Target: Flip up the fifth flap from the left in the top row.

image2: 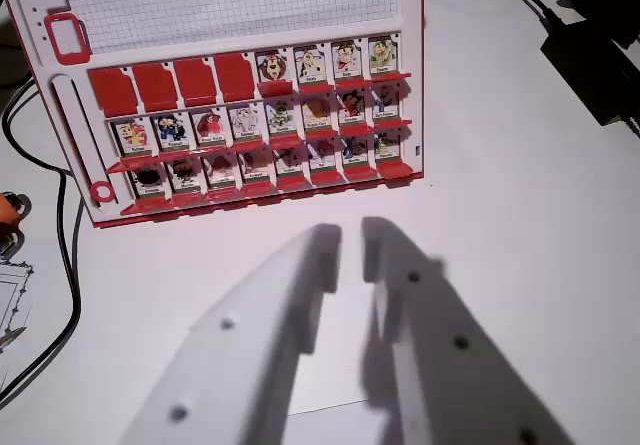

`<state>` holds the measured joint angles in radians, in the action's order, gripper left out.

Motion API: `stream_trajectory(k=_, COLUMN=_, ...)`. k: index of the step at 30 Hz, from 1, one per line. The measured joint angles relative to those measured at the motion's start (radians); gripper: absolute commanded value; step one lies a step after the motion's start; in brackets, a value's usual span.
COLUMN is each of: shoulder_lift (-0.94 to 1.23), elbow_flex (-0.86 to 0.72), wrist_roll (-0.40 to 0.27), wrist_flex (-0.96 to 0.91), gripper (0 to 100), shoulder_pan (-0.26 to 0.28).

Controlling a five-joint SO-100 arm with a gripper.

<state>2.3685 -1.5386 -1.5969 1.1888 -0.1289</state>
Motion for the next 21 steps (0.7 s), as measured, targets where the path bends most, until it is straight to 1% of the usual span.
stream_trajectory(k=1, shoulder_lift=0.000, elbow_flex=0.000, wrist_roll=0.002, wrist_flex=0.000, gripper=2, shoulder_pan=0.000)
stream_trajectory(k=2, shoulder_lift=-0.011, elbow_flex=0.009, wrist_roll=0.012, wrist_flex=0.011, gripper=2, shoulder_pan=0.012)
stream_trajectory(k=3, shoulder_lift=-0.044, elbow_flex=0.044, wrist_roll=0.044, wrist_flex=0.046, gripper=2, shoulder_pan=0.040)
stream_trajectory(k=5, shoulder_lift=-0.172, elbow_flex=0.193, wrist_roll=0.117, wrist_flex=0.181, gripper=2, shoulder_pan=0.078)
stream_trajectory(k=6, shoulder_lift=-0.242, elbow_flex=0.284, wrist_roll=0.138, wrist_flex=0.250, gripper=2, shoulder_pan=0.092)
stream_trajectory(k=8, shoulder_lift=-0.342, elbow_flex=0.431, wrist_roll=0.164, wrist_flex=0.330, gripper=2, shoulder_pan=0.100)
stream_trajectory(k=10, shoulder_lift=-0.394, elbow_flex=0.515, wrist_roll=0.178, wrist_flex=0.360, gripper=2, shoulder_pan=0.089)
stream_trajectory(k=14, shoulder_lift=-0.483, elbow_flex=0.592, wrist_roll=0.206, wrist_flex=0.376, gripper=2, shoulder_pan=0.087)
stream_trajectory(k=17, shoulder_lift=-0.558, elbow_flex=0.607, wrist_roll=0.225, wrist_flex=0.376, gripper=2, shoulder_pan=0.087)
stream_trajectory(k=21, shoulder_lift=-0.667, elbow_flex=0.607, wrist_roll=0.255, wrist_flex=0.337, gripper=2, shoulder_pan=0.067)
